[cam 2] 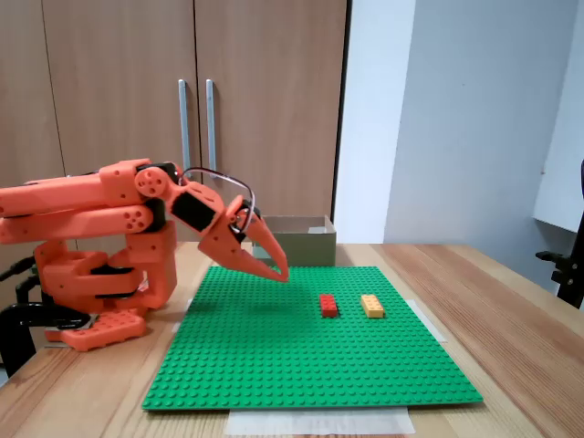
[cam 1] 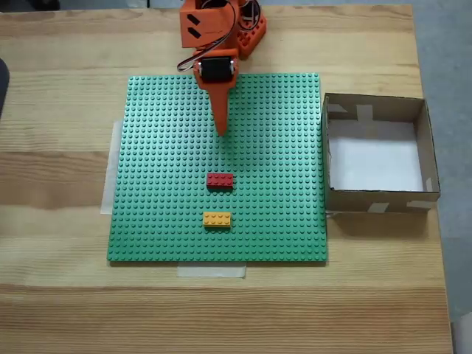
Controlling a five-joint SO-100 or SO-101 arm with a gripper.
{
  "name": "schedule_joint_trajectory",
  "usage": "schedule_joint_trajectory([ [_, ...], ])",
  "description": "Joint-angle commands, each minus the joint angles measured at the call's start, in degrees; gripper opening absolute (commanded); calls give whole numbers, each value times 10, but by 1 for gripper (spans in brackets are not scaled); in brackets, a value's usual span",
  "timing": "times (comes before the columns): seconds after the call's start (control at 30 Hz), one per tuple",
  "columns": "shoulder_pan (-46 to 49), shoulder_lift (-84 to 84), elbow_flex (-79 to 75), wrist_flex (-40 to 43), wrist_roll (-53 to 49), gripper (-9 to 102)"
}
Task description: Pick the red lego block and put it in the box.
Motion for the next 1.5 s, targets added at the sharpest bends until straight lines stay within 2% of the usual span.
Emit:
schedule_joint_trajectory([
  [0.0, -4, 6, 5, 4, -8, -1],
  [0.13, 0, -3, -9, 4, -17, -1],
  [0.47, 5, -60, -109, 75, -19, -1],
  [0.8, 27, -260, -266, 54, -25, -1],
  [0.93, 22, -345, -336, 67, -31, -1],
  [0.97, 18, -422, -401, 67, 4, -1],
  [1.13, 25, -543, -515, 72, 16, -1],
  [1.47, 30, -710, -655, 113, 40, -1],
])
